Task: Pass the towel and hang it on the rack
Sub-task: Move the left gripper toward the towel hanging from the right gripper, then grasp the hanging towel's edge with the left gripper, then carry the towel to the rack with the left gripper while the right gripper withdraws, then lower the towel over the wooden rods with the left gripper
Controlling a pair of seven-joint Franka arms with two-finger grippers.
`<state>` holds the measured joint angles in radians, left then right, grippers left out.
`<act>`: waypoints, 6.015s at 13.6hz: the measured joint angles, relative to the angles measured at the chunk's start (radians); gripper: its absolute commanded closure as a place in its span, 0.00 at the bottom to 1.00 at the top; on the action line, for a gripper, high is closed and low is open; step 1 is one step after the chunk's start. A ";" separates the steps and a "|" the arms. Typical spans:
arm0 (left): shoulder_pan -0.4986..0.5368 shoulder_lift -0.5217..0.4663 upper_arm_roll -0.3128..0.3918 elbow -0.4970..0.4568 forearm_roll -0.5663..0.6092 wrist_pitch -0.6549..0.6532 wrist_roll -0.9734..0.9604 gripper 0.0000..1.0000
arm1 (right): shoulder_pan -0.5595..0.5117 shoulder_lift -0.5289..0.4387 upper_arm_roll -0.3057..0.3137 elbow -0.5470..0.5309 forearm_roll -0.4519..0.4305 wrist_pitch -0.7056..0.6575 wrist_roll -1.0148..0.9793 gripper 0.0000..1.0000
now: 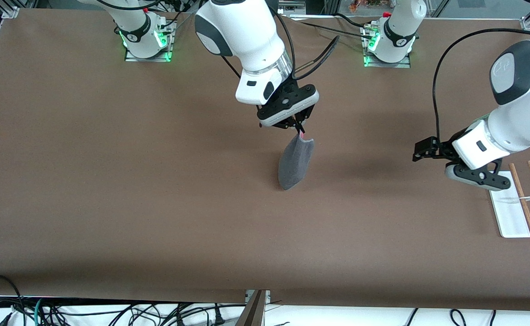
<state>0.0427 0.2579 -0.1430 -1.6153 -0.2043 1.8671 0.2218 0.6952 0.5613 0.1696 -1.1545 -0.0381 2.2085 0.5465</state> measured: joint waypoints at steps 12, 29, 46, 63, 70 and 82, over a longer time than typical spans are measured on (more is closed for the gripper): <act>-0.003 -0.012 -0.198 -0.340 -0.438 0.354 0.697 0.00 | 0.010 0.000 0.000 0.000 0.000 0.001 0.407 1.00; -0.053 0.015 -0.309 -0.407 -0.439 0.629 0.767 0.03 | 0.010 0.000 0.000 0.000 -0.007 0.001 0.413 1.00; -0.039 0.005 -0.303 -0.378 -0.439 0.659 0.769 1.00 | 0.010 0.000 0.000 0.000 -0.009 0.001 0.413 0.77; 0.250 -0.090 -0.026 -0.279 -0.196 0.264 0.973 1.00 | -0.179 -0.031 -0.074 0.029 -0.043 -0.250 -0.155 0.00; 0.477 0.032 0.009 -0.075 -0.168 0.073 1.243 1.00 | -0.444 -0.181 -0.129 0.014 -0.043 -0.587 -0.583 0.00; 0.617 0.264 0.012 0.255 -0.129 -0.059 1.451 1.00 | -0.579 -0.456 -0.286 -0.238 -0.026 -0.746 -0.801 0.00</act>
<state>0.6592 0.5215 -0.1308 -1.3604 -0.3336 1.8080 1.6728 0.1163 0.1051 -0.1160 -1.3922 -0.0638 1.4628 -0.2550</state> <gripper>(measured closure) 0.978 0.000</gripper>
